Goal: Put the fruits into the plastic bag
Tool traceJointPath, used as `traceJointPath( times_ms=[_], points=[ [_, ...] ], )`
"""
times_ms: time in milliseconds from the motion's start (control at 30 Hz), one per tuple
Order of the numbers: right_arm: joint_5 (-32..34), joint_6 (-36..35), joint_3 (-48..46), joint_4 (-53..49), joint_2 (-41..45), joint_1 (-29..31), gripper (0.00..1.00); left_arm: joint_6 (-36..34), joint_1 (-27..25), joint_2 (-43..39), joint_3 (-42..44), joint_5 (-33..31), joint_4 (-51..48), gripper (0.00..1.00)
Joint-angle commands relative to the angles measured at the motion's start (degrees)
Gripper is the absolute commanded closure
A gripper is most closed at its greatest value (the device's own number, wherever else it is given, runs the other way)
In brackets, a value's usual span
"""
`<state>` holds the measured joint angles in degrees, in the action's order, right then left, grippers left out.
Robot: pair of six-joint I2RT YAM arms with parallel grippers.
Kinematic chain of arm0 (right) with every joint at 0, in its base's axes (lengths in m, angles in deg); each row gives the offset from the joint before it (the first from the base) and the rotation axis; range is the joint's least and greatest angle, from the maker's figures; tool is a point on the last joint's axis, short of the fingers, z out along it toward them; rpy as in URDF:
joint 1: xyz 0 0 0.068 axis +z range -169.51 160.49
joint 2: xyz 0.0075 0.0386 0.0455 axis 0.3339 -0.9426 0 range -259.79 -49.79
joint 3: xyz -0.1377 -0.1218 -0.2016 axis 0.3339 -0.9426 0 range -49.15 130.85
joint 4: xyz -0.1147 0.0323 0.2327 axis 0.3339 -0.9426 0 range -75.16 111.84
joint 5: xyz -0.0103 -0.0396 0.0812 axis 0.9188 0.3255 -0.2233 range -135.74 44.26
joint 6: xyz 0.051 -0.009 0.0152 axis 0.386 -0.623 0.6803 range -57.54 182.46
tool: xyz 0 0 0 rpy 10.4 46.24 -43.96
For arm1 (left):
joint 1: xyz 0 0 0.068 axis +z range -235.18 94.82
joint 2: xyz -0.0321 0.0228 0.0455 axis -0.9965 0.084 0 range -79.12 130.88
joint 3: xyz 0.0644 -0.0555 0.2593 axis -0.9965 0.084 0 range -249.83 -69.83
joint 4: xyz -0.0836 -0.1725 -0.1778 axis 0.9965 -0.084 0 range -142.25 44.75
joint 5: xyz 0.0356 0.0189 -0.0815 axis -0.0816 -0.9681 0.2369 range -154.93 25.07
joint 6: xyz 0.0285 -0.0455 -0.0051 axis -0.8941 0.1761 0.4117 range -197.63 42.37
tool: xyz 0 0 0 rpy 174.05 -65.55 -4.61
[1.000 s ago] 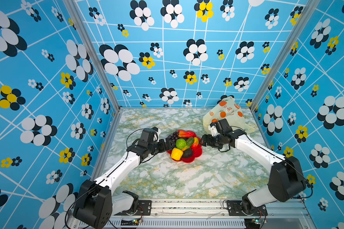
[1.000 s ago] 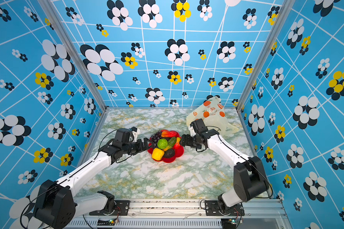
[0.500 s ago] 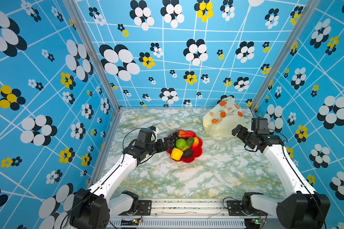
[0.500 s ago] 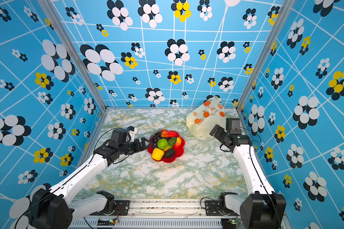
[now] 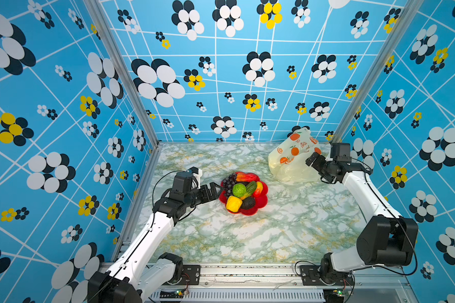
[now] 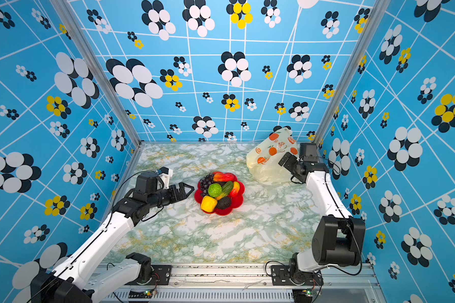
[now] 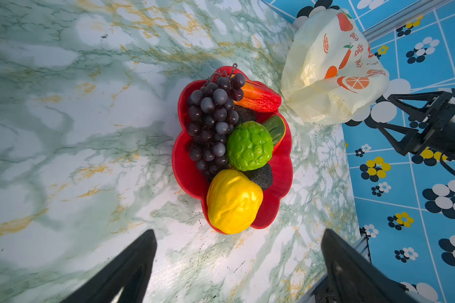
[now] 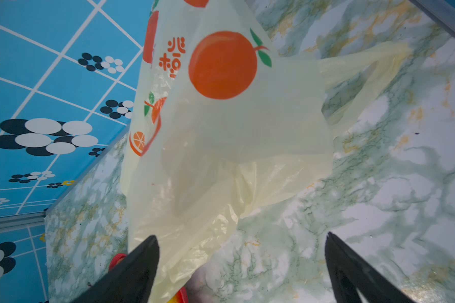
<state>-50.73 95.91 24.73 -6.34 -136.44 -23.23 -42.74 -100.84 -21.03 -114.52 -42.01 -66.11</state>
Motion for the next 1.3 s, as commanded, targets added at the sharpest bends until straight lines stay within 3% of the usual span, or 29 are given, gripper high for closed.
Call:
traceJointPath(
  times_ms=[0,400,700,800,900,1000,1133,1267],
  points=[
    [1.14,-0.1,5.11,-4.84,-2.76,0.2,0.0,-0.94,0.85,-1.2,1.76,-0.11,-0.93,0.01],
    [6.05,-2.78,19.87,-14.86,-14.98,4.91,0.01,0.71,1.04,2.02,2.15,1.54,2.64,0.01],
    [8.67,-3.8,21.65,-15.35,-20.05,5.66,0.02,-0.77,2.37,-1.33,3.01,0.53,-0.83,0.01],
    [7.98,-4.09,18.97,-13.71,-19.49,5.7,0.12,-0.52,2.72,-1.83,3.36,0.64,-0.67,0.01],
    [6.64,-4.21,15.12,-11.56,-18.63,5.84,0.28,-0.05,2.8,-1.47,3.64,0.9,0.25,0.01],
    [5.48,-4.25,11.85,-9.06,-17.19,5.88,0.55,0.5,2.77,-0.7,3.9,1.49,1.32,0.01],
    [5.25,-4.87,7.95,-5.72,-14.24,5.86,0.99,0.83,2.76,0.02,3.82,2.16,1.92,0.01],
    [5.52,-7.9,6.55,-4.21,-10.0,6.05,1.0,0.74,2.78,-0.49,3.82,2.19,1.78,0.01]
  ],
)
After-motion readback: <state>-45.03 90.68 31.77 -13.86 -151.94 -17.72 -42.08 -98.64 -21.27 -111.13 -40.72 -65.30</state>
